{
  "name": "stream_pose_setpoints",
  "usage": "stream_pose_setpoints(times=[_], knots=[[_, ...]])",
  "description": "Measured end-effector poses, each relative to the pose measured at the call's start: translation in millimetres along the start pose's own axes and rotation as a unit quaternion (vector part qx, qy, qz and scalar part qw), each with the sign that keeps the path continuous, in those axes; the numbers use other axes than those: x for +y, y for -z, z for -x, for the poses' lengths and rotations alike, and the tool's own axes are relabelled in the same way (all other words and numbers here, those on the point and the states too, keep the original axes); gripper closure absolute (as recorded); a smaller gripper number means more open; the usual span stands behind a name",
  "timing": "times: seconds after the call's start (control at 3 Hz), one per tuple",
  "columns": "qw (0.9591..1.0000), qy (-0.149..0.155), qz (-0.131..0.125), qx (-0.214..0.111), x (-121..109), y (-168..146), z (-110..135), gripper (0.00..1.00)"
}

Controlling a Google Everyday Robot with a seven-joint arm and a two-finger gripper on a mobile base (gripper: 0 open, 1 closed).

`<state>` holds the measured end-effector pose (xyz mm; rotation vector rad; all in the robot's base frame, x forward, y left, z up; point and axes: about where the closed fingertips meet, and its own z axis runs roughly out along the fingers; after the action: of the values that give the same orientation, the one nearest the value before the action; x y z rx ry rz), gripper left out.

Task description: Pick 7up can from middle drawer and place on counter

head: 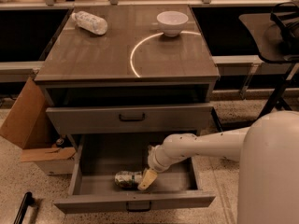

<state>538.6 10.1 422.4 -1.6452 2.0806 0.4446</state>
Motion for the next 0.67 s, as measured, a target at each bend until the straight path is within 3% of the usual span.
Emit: stream_pose_setpoints(times=[0.67], knots=[[0.9995, 0.028, 0.009, 0.014, 11, -35, 9, 0.0]])
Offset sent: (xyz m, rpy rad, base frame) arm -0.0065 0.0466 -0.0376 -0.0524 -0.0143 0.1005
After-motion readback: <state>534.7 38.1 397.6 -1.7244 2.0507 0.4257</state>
